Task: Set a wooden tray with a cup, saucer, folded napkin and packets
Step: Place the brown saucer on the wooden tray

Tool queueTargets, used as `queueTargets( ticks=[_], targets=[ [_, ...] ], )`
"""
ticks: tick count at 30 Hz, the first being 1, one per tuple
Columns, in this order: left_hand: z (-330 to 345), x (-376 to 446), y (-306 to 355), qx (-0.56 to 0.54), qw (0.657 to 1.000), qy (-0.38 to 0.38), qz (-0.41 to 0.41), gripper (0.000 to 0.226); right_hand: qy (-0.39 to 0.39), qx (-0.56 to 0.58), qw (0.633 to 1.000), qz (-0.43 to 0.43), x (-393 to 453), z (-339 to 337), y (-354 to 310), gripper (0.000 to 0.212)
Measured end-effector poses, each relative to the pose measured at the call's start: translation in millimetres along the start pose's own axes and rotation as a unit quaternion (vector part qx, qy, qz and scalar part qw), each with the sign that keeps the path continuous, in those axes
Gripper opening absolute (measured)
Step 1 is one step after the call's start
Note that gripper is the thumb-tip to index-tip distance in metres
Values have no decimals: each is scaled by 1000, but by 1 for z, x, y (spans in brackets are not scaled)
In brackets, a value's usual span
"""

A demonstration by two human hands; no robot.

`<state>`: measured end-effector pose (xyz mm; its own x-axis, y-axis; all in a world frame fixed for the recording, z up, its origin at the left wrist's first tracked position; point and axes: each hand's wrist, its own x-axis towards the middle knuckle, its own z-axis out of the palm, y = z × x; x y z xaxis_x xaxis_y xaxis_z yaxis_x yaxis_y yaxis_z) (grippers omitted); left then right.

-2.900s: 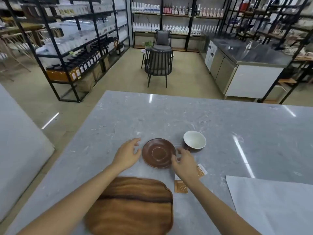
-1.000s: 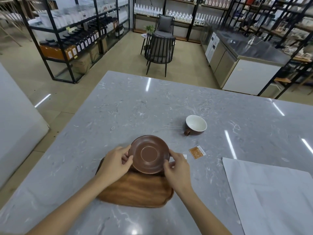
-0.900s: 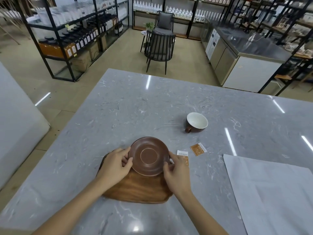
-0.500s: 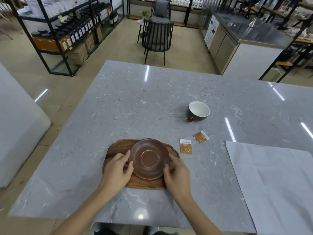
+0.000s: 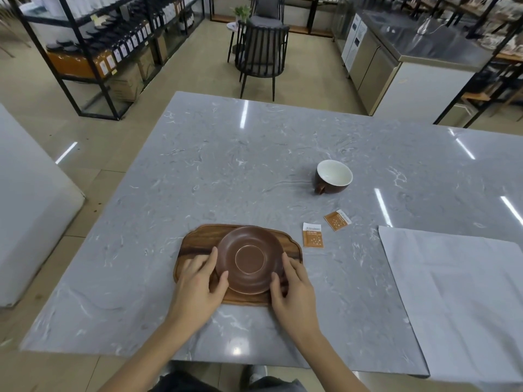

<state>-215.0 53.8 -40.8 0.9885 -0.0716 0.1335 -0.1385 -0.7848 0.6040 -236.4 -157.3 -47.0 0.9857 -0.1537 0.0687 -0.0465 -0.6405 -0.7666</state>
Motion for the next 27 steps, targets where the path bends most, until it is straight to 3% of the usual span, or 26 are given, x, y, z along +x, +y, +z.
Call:
queueTargets(
  ticks=[18,27],
  targets=[
    [12,-5,0,-10,998,57,3,59,13,14,1000,4,-1,2,-3,49],
    [11,-5,-3,-45,998,39,-19,57,12,35,999,12,-1,2,-3,48]
  ],
)
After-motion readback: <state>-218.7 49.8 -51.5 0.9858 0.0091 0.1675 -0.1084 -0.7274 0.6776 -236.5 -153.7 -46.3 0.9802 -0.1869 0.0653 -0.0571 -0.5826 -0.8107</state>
